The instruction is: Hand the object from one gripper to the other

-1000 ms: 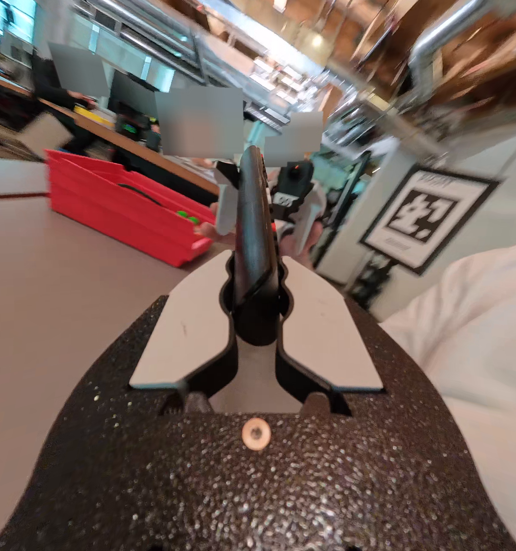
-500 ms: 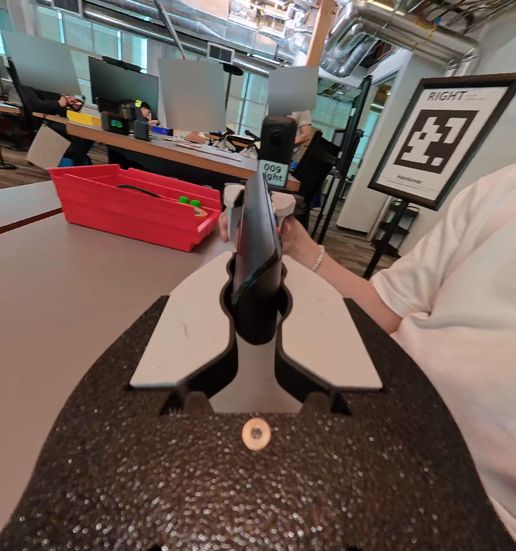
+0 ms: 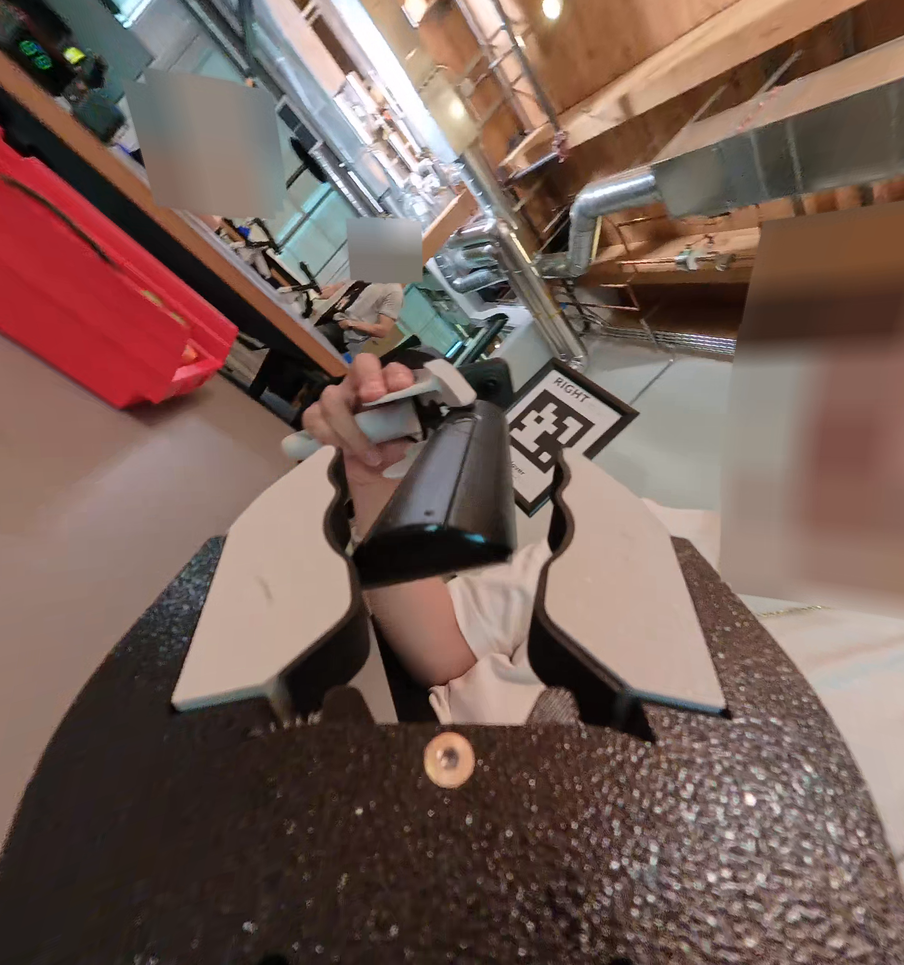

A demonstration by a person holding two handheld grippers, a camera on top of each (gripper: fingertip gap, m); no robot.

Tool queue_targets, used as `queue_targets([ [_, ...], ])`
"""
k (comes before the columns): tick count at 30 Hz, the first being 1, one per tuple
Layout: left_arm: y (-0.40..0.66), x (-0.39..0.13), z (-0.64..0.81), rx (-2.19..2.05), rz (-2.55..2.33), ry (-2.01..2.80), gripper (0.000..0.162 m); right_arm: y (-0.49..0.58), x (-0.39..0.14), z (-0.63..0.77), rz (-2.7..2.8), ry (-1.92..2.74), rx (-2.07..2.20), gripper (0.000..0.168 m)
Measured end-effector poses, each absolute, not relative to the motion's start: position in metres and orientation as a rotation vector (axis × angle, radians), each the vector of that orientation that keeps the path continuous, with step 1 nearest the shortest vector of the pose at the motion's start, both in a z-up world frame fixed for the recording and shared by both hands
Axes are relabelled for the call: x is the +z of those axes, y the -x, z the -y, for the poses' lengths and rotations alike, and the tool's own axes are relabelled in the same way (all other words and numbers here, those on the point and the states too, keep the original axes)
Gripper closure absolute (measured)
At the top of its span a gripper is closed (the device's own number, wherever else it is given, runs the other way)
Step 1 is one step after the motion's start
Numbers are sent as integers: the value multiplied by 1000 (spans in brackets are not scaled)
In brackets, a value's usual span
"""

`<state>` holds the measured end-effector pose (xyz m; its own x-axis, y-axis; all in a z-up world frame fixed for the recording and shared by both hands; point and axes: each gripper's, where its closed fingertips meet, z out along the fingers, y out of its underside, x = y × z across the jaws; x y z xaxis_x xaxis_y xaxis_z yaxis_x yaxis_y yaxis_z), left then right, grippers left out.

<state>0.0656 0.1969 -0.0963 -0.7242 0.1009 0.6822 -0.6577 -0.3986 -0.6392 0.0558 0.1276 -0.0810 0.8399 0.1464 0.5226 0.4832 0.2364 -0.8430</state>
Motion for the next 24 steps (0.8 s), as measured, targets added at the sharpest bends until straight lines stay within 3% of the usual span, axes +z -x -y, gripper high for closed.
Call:
queue_targets([
  [15, -72, -130, -191, 2020, 1515, -899, 98, -72, -100, -133, 499, 1450, -260, 143],
  [24, -93, -129, -215, 2255, 1711, -1041, 100, -103, -98, -146, 138, 1462, -64, 103],
])
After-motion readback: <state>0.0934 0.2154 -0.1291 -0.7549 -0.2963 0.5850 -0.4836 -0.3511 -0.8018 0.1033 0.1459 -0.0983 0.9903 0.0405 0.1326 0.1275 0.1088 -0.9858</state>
